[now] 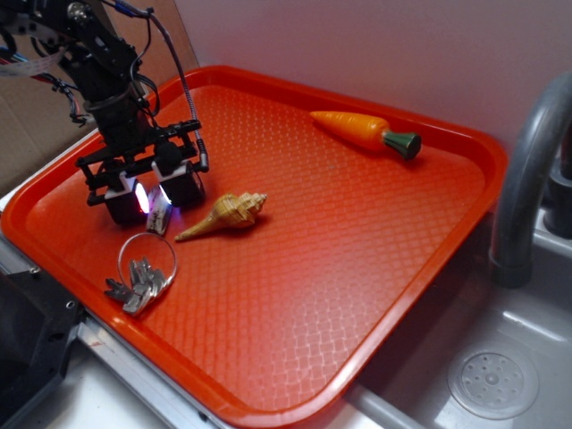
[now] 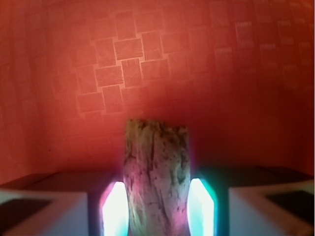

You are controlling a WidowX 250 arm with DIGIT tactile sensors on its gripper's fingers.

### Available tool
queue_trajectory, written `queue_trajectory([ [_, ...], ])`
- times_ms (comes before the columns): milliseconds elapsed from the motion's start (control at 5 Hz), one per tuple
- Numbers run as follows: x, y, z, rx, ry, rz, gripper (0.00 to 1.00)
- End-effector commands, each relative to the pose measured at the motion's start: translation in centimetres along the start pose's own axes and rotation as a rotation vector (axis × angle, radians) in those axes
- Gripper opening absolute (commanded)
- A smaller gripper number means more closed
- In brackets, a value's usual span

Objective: Grab the wood chip.

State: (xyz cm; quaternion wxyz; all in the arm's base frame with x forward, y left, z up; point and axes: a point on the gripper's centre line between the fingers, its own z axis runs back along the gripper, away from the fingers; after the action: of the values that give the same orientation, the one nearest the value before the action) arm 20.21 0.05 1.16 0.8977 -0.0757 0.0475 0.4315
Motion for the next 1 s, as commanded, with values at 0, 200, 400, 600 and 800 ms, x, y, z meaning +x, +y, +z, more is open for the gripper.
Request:
queue_trajectory([
  [0,-0.7,-1.1,0.7,0.072,0.006,-0.199,0.0],
  [200,-0.2,-1.5,5.3,0.059,-0.134,-0.418,0.0],
  [400,0.7,-0.9,8.9,0.043,-0.117,-0.486,0.0],
  [600,0.6,-0.8,11.9,0.009,-0.139,-0.533,0.0],
  [800,0.4,-1.0,13.7,0.009,-0.137,-0.567,0.0],
])
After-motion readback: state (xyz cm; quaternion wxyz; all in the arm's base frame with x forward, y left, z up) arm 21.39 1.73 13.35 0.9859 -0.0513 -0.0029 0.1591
